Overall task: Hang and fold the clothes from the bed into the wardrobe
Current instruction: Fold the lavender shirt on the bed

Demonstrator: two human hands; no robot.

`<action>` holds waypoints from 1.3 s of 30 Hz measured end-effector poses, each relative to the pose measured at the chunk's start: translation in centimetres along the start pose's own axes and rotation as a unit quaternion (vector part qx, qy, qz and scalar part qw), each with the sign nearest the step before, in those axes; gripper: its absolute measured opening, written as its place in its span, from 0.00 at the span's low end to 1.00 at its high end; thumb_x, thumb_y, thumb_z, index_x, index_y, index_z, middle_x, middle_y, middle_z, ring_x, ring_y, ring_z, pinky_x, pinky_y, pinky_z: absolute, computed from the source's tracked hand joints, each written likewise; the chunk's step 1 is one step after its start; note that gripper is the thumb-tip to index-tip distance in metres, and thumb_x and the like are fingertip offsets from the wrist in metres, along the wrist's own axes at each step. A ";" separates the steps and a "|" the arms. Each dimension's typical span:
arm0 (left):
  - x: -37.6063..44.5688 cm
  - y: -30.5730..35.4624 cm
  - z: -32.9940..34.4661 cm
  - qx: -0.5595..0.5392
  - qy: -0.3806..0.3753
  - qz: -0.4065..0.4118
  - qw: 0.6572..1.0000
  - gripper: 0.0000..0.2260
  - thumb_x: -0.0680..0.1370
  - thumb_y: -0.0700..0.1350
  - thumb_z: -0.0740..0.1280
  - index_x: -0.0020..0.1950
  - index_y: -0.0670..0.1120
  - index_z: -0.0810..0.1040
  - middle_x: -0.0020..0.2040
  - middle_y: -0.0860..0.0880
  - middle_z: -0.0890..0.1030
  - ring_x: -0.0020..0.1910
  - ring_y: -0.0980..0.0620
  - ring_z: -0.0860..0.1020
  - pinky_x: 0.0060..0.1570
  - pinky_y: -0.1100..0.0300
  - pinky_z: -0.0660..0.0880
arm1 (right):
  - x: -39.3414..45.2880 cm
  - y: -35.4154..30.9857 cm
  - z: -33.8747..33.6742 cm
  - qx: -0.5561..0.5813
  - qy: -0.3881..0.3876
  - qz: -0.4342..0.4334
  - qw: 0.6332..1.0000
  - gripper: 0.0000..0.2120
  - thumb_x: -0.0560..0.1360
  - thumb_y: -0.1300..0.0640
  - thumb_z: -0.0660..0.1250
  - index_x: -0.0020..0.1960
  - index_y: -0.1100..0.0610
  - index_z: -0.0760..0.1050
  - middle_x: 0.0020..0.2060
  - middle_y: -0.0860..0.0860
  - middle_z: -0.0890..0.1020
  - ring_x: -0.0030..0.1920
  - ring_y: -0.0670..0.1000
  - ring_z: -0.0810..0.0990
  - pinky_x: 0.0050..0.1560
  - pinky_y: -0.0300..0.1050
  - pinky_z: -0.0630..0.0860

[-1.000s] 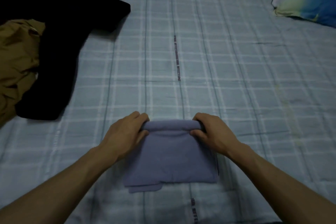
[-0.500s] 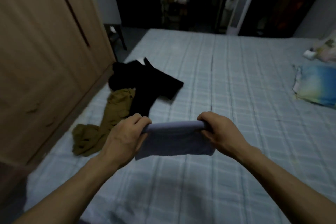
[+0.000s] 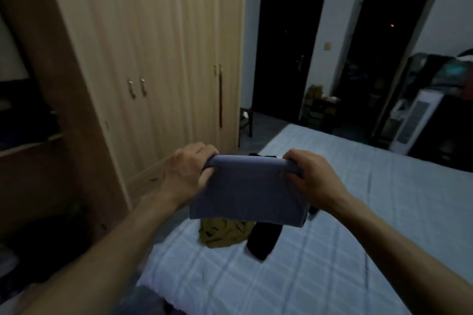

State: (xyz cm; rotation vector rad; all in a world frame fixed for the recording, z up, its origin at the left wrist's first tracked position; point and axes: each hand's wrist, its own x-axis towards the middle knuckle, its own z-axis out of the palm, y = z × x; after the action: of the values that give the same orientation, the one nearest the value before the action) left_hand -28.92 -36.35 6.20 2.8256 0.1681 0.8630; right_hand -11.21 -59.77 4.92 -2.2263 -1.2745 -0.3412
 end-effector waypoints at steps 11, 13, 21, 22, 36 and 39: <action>-7.1 -10.6 -9.5 0.100 0.066 -0.126 0.985 0.07 0.72 0.45 0.67 0.49 0.50 0.76 0.46 0.50 0.78 0.45 0.45 0.76 0.44 0.50 0.72 | 11.1 -12.5 6.9 0.031 -0.033 -0.176 0.983 0.15 0.71 0.50 0.72 0.43 0.41 0.64 0.38 0.39 0.70 0.40 0.44 0.69 0.39 0.42 0.64; -7.3 -12.3 -10.0 0.122 0.060 -0.147 0.980 0.07 0.71 0.47 0.65 0.49 0.51 0.76 0.45 0.50 0.78 0.45 0.45 0.76 0.43 0.51 0.72 | 13.2 -13.4 8.5 0.046 -0.044 -0.203 0.977 0.14 0.72 0.51 0.72 0.44 0.42 0.66 0.40 0.38 0.71 0.41 0.45 0.72 0.40 0.43 0.65; -5.2 -17.5 -11.4 0.192 0.055 -0.215 0.956 0.05 0.75 0.48 0.65 0.50 0.51 0.75 0.45 0.52 0.77 0.44 0.48 0.76 0.45 0.48 0.73 | 22.4 -14.5 14.8 0.135 -0.060 -0.260 0.954 0.08 0.72 0.53 0.71 0.48 0.48 0.74 0.42 0.45 0.80 0.44 0.50 0.77 0.43 0.48 0.74; -5.1 -17.9 -11.7 0.201 0.053 -0.223 0.952 0.05 0.76 0.47 0.66 0.51 0.51 0.75 0.46 0.51 0.78 0.45 0.48 0.76 0.46 0.48 0.73 | 23.5 -14.8 15.6 0.145 -0.065 -0.265 0.951 0.08 0.71 0.54 0.71 0.48 0.48 0.75 0.43 0.46 0.81 0.44 0.51 0.78 0.44 0.50 0.75; -14.9 -26.1 -19.2 0.279 0.103 -0.353 0.887 0.07 0.79 0.48 0.67 0.55 0.48 0.75 0.50 0.50 0.78 0.48 0.50 0.76 0.48 0.52 0.73 | 30.3 -31.2 27.3 0.253 -0.133 -0.404 0.869 0.17 0.71 0.55 0.73 0.39 0.40 0.65 0.33 0.39 0.72 0.35 0.38 0.71 0.32 0.37 0.62; -18.2 -29.0 -21.2 0.281 0.128 -0.364 0.878 0.06 0.78 0.47 0.68 0.53 0.47 0.77 0.48 0.50 0.79 0.47 0.51 0.76 0.45 0.56 0.72 | 31.2 -36.4 29.1 0.234 -0.156 -0.440 0.853 0.11 0.74 0.52 0.71 0.45 0.41 0.70 0.39 0.42 0.76 0.38 0.45 0.74 0.36 0.43 0.70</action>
State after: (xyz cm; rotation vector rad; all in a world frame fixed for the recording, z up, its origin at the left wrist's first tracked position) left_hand -57.47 -7.91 7.66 2.6768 1.6317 1.0917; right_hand -27.52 -6.16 7.86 -1.2045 -2.2347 0.0294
